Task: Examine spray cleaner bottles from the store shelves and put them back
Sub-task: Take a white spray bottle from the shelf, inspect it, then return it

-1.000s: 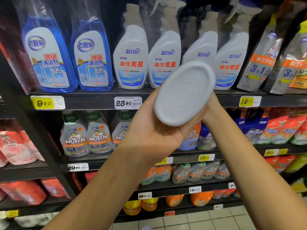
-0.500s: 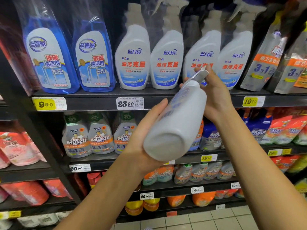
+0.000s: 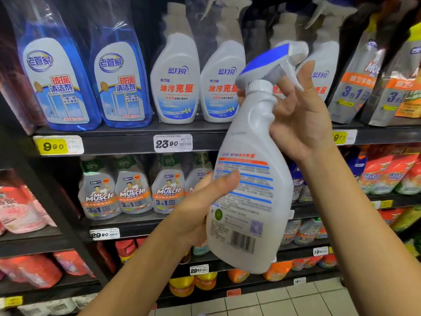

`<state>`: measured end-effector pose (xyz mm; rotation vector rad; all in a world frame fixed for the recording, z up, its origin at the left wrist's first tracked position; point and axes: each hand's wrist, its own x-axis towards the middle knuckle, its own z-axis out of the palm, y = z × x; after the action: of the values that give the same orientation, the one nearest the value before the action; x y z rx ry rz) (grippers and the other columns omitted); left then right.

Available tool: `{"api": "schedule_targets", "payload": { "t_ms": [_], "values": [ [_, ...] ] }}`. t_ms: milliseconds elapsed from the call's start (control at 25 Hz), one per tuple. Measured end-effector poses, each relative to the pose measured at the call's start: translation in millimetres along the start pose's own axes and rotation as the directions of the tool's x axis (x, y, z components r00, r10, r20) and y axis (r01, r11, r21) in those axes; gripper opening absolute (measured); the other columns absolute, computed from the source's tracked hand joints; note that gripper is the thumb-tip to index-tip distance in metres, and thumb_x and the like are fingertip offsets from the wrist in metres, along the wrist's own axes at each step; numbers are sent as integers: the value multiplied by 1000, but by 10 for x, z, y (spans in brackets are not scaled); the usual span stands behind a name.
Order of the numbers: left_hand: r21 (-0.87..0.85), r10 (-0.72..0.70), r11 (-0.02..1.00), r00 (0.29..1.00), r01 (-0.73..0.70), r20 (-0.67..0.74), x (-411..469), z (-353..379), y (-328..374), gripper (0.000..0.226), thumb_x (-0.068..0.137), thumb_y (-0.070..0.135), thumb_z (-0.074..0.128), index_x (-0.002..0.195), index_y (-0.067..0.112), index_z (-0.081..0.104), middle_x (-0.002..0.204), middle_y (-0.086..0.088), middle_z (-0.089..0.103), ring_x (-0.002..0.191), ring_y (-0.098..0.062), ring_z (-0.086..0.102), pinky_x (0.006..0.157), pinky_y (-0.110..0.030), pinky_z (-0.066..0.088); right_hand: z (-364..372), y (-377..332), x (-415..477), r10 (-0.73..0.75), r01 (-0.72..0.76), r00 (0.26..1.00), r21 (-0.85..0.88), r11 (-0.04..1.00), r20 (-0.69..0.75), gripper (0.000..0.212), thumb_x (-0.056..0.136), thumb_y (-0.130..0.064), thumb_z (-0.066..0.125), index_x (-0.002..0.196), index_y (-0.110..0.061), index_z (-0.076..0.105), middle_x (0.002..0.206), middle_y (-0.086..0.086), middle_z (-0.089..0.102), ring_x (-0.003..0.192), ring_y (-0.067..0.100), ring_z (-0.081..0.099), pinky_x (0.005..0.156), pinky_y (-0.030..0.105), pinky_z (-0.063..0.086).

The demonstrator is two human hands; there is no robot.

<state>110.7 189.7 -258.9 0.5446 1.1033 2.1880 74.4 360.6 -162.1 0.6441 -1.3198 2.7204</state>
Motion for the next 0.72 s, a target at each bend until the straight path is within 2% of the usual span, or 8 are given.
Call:
{"api": "schedule_targets", "payload": {
  "t_ms": [80, 160, 240, 400, 520, 600, 640, 720],
  "values": [
    [111, 78, 991, 997, -76, -13, 1, -21, -29, 42, 55, 43, 88, 92, 27, 77, 98, -4, 76, 90, -19, 73, 70, -28, 58, 31, -10, -60, 73, -74, 995, 18, 997, 67, 84, 67, -36, 69, 138, -1, 41, 131, 20, 48, 122, 39, 48, 101, 47, 44],
    [194, 135, 972, 991, -130, -16, 19, -41, -62, 36, 64, 39, 84, 97, 29, 75, 103, -4, 75, 95, -21, 72, 72, -27, 57, 42, -6, -114, 94, -93, 987, -14, 996, 129, 57, 78, -26, 62, 127, -3, 44, 126, 20, 54, 115, 40, 53, 93, 45, 51],
    [308, 181, 938, 983, -160, -42, 38, -74, -95, 31, 69, 35, 80, 98, 31, 73, 106, -4, 74, 97, -21, 71, 73, -26, 57, 52, 12, -149, 97, -78, 988, -152, 985, 123, 33, 89, -17, 51, 120, -5, 52, 121, 20, 59, 105, 37, 62, 95, 50, 48],
    [429, 230, 880, 973, -205, -6, 25, -154, -143, 42, 61, 50, 82, 99, 39, 68, 108, 2, 73, 100, -18, 70, 76, -23, 55, 88, 89, -251, 30, 3, 992, -269, 963, 120, 34, 89, -11, 44, 120, 0, 53, 101, 19, 67, 87, 28, 67, 94, 50, 49],
    [507, 253, 834, 968, -218, 1, 48, -177, -129, 47, 62, 49, 83, 104, 41, 64, 109, 3, 73, 101, -17, 69, 77, -22, 55, 155, 110, -309, -50, 80, 991, -241, 967, 128, 33, 87, -4, 47, 120, 3, 50, 94, 19, 64, 83, 27, 66, 84, 41, 54],
    [552, 332, 792, 943, -260, -32, 69, -198, -132, 66, 63, 37, 83, 121, 38, 52, 114, 5, 70, 105, -12, 67, 79, -20, 54, 219, 113, -314, -145, 158, 987, -244, 957, 71, 34, 84, -1, 52, 118, 5, 50, 94, 21, 63, 81, 26, 66, 80, 38, 55],
    [607, 381, 746, 923, -274, -52, 64, -202, -153, 85, 60, 36, 85, 132, 40, 40, 121, 8, 66, 111, -8, 63, 83, -17, 52, 249, 116, -304, -213, 208, 977, -288, 935, 16, 33, 83, -1, 55, 115, 5, 52, 93, 22, 63, 80, 26, 67, 78, 38, 56],
    [765, 449, 590, 892, -257, -46, 41, -136, -248, 123, 49, 46, 89, 144, 46, 12, 142, 15, 46, 129, 2, 44, 96, -15, 44, 300, 123, -272, -387, 304, 918, -468, 830, -89, 22, 79, -4, 62, 100, -3, 57, 90, 22, 64, 79, 28, 69, 79, 43, 57]
  ]
}}
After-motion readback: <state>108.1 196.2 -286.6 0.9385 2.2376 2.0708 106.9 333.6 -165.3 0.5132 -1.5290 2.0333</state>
